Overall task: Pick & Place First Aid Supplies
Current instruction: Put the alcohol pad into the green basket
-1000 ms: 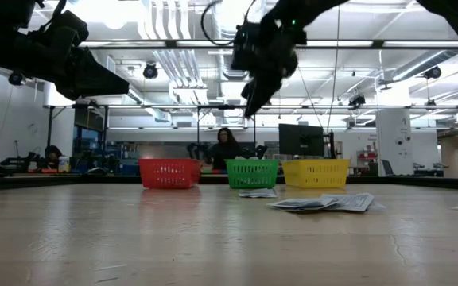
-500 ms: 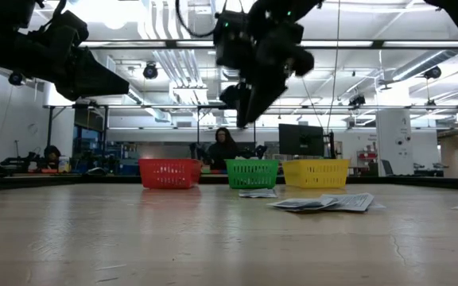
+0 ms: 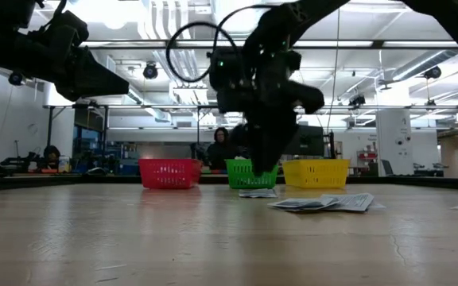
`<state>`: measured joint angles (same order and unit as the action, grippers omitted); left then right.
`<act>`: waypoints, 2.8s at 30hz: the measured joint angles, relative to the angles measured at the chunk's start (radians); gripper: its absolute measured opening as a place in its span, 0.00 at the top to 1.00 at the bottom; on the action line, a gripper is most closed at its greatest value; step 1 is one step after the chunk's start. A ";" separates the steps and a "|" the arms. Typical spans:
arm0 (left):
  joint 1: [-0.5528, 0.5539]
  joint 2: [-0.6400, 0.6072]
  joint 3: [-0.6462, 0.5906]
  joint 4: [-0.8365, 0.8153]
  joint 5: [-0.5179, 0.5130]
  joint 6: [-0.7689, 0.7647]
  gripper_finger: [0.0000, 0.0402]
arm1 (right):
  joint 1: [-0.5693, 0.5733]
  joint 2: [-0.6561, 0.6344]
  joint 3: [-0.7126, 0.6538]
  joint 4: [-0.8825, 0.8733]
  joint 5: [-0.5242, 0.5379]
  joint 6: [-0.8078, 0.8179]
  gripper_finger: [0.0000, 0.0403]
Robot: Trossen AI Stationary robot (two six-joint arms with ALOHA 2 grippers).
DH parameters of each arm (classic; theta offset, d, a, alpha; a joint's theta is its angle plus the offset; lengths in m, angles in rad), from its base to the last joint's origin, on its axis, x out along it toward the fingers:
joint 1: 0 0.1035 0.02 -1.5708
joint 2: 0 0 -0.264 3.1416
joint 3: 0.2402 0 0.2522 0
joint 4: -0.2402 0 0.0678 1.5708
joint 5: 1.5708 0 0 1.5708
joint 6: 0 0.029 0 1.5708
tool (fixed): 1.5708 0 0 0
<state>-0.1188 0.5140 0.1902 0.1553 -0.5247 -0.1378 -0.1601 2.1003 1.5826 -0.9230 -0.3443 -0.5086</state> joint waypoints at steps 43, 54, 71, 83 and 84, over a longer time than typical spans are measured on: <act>0.000 0.012 0.000 -0.017 0.008 -0.029 0.67 | 0.047 -0.092 0.011 0.021 0.102 -0.009 0.98; 0.000 0.012 0.000 -0.016 0.011 -0.031 0.67 | -0.168 -0.179 0.009 0.044 -0.970 -0.043 0.98; 0.000 0.012 0.000 -0.016 0.012 -0.031 0.67 | -0.167 -0.186 0.019 0.046 0.017 0.147 0.98; 0.000 0.012 0.000 -0.016 0.011 -0.031 0.67 | -0.217 -0.104 0.189 0.048 0.520 -0.042 0.98; 0.000 0.012 0.000 -0.016 0.011 -0.031 0.67 | -0.224 -0.080 0.203 0.039 0.519 -0.050 0.98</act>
<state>-0.1188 0.5259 0.1902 0.1391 -0.5133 -0.1685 -0.3840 2.0199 1.7861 -0.8837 0.1743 -0.5584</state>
